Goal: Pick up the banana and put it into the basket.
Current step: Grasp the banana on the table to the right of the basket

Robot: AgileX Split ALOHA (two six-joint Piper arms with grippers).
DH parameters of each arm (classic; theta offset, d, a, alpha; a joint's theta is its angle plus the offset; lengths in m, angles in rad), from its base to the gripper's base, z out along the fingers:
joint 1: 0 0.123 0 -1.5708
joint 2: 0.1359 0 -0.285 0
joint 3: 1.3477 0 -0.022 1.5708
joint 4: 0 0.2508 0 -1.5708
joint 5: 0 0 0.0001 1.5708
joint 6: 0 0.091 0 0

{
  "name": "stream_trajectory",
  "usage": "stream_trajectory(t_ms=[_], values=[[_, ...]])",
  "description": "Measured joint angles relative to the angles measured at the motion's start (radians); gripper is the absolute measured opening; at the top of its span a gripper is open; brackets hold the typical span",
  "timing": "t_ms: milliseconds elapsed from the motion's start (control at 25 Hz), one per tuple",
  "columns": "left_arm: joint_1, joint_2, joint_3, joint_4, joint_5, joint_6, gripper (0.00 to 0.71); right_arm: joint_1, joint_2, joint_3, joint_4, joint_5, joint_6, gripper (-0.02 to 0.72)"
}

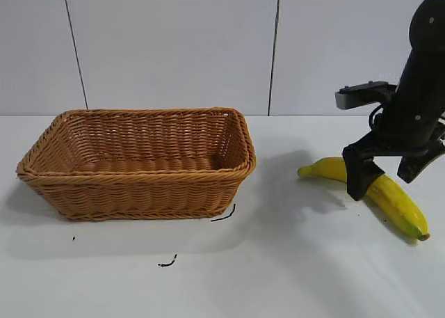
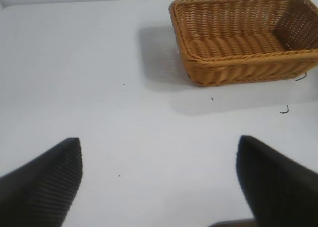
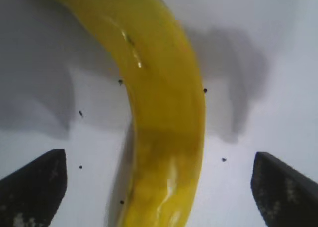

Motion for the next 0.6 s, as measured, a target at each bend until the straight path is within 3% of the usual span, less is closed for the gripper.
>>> stream_trajectory(t_ms=[80, 120, 160, 200, 440, 600], values=[[0.0, 0.0, 0.0, 0.0, 0.0, 0.0, 0.635, 0.0, 0.0, 0.0, 0.0, 0.0, 0.004, 0.559], [0.0, 0.0, 0.0, 0.0, 0.0, 0.0, 0.635, 0.0, 0.0, 0.0, 0.0, 0.001, 0.006, 0.483], [0.0, 0.0, 0.0, 0.0, 0.0, 0.0, 0.635, 0.0, 0.0, 0.0, 0.0, 0.005, 0.007, 0.319], [0.0, 0.0, 0.0, 0.0, 0.0, 0.0, 0.635, 0.0, 0.0, 0.0, 0.002, 0.007, 0.011, 0.286], [0.0, 0.0, 0.0, 0.0, 0.0, 0.0, 0.635, 0.0, -0.006, 0.0, -0.001, 0.027, 0.014, 0.29], [0.0, 0.0, 0.0, 0.0, 0.0, 0.0, 0.635, 0.0, -0.071, -0.022, -0.007, 0.083, 0.014, 0.29]])
